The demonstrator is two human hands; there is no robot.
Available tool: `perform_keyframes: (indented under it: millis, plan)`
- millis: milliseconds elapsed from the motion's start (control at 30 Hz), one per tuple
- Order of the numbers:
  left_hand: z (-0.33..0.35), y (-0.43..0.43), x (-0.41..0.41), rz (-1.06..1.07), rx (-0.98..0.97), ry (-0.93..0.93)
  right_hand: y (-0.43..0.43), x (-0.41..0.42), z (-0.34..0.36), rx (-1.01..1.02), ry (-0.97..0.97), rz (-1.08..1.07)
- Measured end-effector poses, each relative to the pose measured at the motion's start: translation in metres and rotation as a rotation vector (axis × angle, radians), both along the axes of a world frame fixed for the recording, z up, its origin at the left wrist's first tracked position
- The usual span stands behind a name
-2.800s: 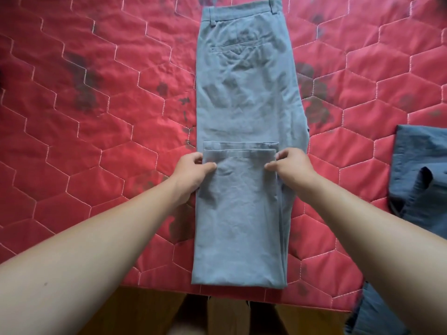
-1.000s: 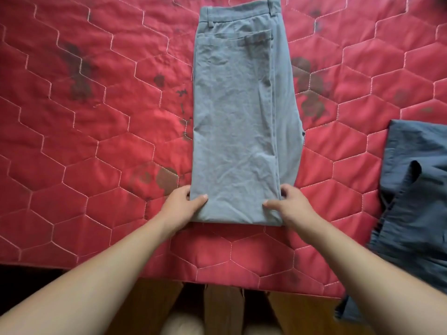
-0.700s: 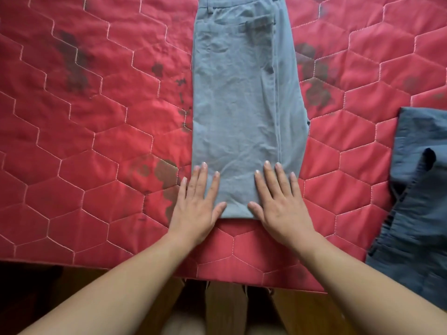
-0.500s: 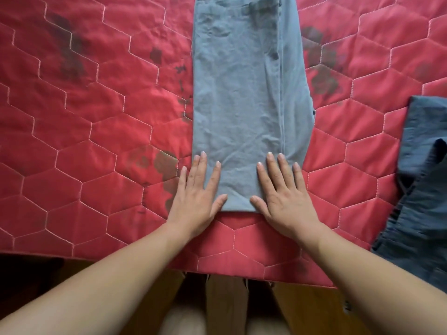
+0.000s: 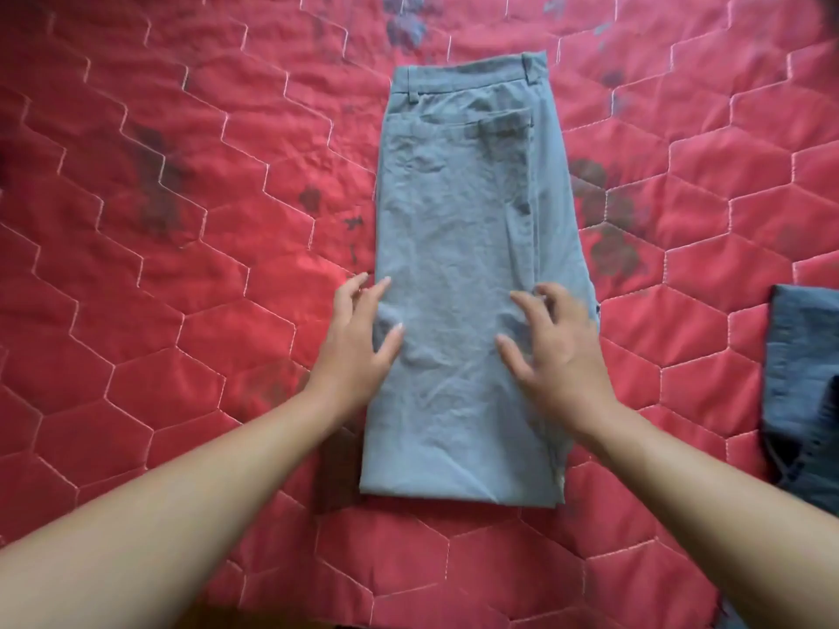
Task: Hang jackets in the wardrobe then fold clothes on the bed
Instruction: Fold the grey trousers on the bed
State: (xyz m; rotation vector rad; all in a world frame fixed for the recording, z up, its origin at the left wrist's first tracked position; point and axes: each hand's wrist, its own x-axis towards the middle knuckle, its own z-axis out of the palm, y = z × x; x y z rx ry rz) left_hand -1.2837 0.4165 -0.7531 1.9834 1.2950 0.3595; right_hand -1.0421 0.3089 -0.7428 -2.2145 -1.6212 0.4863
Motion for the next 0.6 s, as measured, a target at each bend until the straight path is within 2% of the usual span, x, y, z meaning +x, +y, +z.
perform_keyframes:
  millis: [167, 267, 333, 433, 533, 600]
  plan:
    - [0.003, 0.115, 0.069, 0.282, -0.196, -0.134, 0.122, 0.041, 0.016, -0.108, 0.278, -0.232]
    - [0.000, 0.159, 0.094, 0.402, -0.240, -0.178, 0.165, 0.057, 0.017, -0.062, 0.392, -0.447]
    - [-0.001, 0.178, 0.104, 0.437, -0.230, -0.234, 0.185, 0.064, 0.014, -0.007, 0.566, -0.555]
    - [0.001, 0.195, 0.107, 0.394, -0.126, -0.213, 0.204, 0.074, 0.011, -0.009, 0.718, -0.610]
    - [0.004, 0.203, 0.108, 0.211, 0.066, -0.081, 0.208, 0.084, 0.010, -0.081, 0.813, -0.591]
    - [0.008, 0.209, 0.110, 0.150, 0.082, -0.041, 0.209, 0.088, 0.010, -0.127, 0.877, -0.588]
